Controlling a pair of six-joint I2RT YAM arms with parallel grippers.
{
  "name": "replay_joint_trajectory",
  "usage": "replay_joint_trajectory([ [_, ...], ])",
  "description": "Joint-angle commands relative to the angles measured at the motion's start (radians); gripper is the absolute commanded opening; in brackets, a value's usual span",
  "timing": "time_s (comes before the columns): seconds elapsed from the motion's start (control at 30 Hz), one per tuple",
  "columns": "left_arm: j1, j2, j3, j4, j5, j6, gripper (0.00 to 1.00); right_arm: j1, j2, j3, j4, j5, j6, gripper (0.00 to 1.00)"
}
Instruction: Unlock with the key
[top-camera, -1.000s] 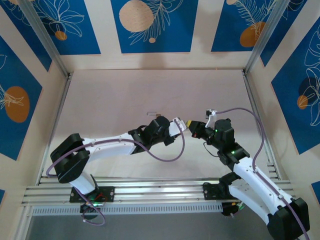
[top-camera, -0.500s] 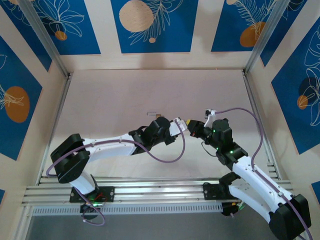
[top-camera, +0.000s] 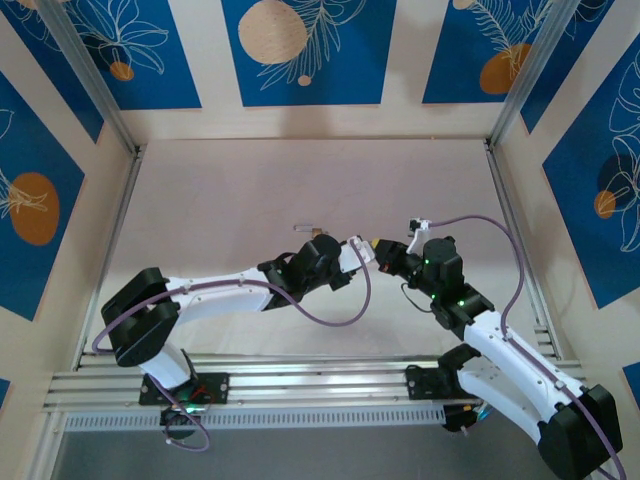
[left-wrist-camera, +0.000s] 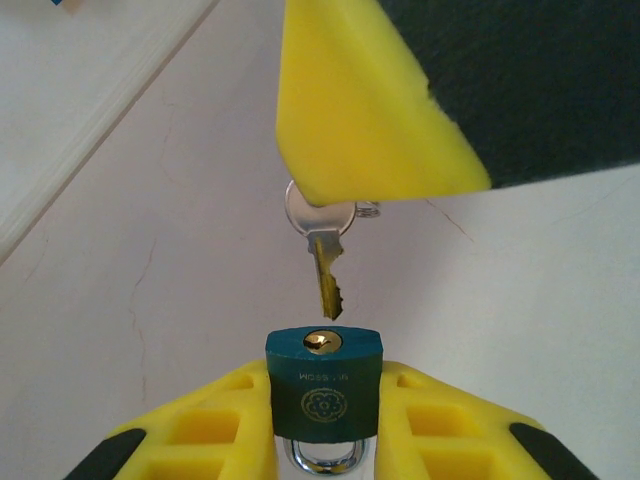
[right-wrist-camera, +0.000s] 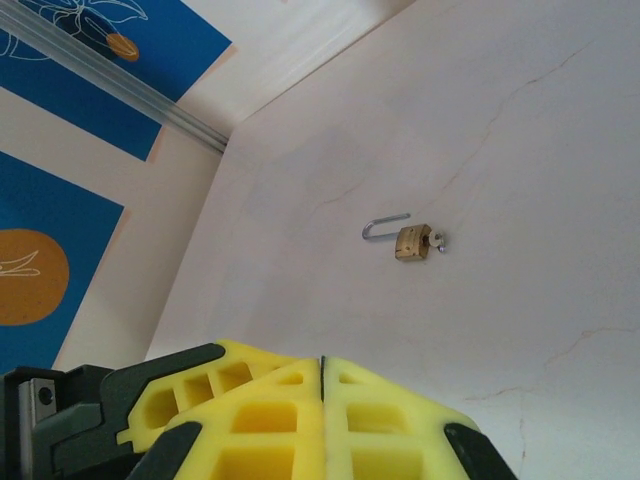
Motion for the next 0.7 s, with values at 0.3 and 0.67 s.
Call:
replay_joint_trajectory([
  [0.3, -0.015, -0.004, 0.006, 0.027, -0.026, 0.015, 0.22, 0.019, 0.028, -0.011, 0.045, 0.012, 0.019, 0.00],
  [0.67, -0.018, 0.002, 0.010, 0.031, -0.036, 0.019, 0.22, 0.022, 0.034, -0.004, 0.041, 0.015, 0.016, 0.00],
])
